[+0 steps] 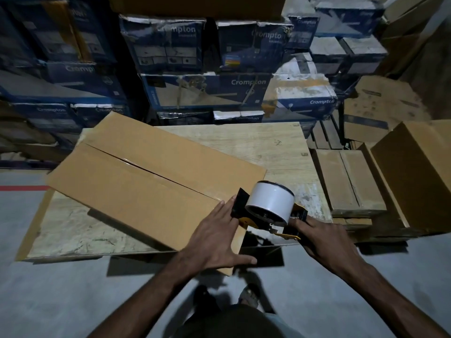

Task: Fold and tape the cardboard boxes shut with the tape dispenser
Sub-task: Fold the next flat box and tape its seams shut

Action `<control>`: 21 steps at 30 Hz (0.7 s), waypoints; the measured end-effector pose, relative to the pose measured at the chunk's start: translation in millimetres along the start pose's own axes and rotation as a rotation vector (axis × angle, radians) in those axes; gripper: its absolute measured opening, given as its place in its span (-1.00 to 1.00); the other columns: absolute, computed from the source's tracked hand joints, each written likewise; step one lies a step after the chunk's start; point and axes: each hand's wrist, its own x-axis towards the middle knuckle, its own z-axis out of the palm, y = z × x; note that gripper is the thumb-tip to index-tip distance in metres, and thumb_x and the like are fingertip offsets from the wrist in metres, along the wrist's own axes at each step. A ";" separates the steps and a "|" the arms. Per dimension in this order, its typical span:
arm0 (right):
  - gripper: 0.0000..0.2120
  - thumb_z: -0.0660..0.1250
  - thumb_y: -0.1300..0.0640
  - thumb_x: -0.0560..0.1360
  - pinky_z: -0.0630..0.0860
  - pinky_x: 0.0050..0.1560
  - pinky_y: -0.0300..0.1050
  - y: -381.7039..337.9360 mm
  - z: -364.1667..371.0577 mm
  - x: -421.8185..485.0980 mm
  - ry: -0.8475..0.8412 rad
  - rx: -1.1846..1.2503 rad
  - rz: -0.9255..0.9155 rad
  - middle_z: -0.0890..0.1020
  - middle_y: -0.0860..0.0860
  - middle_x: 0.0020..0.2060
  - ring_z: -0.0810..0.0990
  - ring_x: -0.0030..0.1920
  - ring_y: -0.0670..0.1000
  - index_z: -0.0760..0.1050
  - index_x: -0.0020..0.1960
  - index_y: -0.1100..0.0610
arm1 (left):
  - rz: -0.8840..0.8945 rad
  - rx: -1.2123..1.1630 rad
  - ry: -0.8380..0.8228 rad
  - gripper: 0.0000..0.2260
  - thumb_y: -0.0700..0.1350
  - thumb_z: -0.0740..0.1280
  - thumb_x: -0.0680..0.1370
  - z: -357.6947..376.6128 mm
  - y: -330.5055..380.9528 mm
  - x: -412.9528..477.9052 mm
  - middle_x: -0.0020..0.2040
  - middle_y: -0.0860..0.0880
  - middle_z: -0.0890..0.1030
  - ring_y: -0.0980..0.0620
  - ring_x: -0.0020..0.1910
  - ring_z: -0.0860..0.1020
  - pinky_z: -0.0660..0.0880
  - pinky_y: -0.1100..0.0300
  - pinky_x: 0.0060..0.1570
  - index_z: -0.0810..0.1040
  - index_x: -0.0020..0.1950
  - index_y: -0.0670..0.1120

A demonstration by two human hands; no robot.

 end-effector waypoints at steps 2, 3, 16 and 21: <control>-0.29 0.66 0.20 0.26 0.42 -0.61 -0.10 -3.1 1.0 1.7 0.007 0.010 0.014 0.66 0.01 -0.12 0.58 -0.49 0.10 0.42 0.29 -0.11 | -0.013 0.007 0.055 -0.08 0.49 0.15 0.49 2.6 -5.8 0.8 0.71 -0.06 -0.13 0.08 0.65 -0.30 -0.20 0.04 0.64 0.16 0.66 -0.09; -0.30 0.64 0.20 0.28 0.43 -0.61 -0.09 -5.3 2.3 3.9 0.003 0.017 0.027 0.68 0.01 -0.10 0.58 -0.48 0.11 0.41 0.30 -0.11 | -0.010 0.003 0.063 -0.13 0.43 0.17 0.50 1.7 -10.9 1.2 0.71 -0.07 -0.11 0.08 0.65 -0.30 -0.19 0.04 0.64 0.20 0.65 -0.09; -0.53 0.39 0.12 0.52 0.37 -0.47 -0.15 -33.9 8.0 66.3 -0.012 0.027 0.030 0.68 -0.09 0.09 0.63 -0.32 0.10 0.35 0.34 -0.18 | -0.004 0.095 0.036 -0.10 0.35 0.19 0.49 -23.2 -89.9 3.1 0.71 -0.05 -0.09 0.07 0.67 -0.16 -0.16 0.01 0.64 -0.02 0.71 -0.03; -0.47 0.50 0.15 0.44 0.15 -0.45 -0.23 -16.3 0.7 41.0 -0.025 -0.038 -0.002 0.71 -0.07 0.02 0.59 -0.43 0.09 0.41 0.32 -0.15 | 0.014 0.080 0.024 -0.12 0.38 0.11 0.48 -23.2 -91.0 3.7 0.67 0.01 -0.34 0.09 0.66 -0.26 -0.22 0.04 0.63 -0.20 0.69 0.16</control>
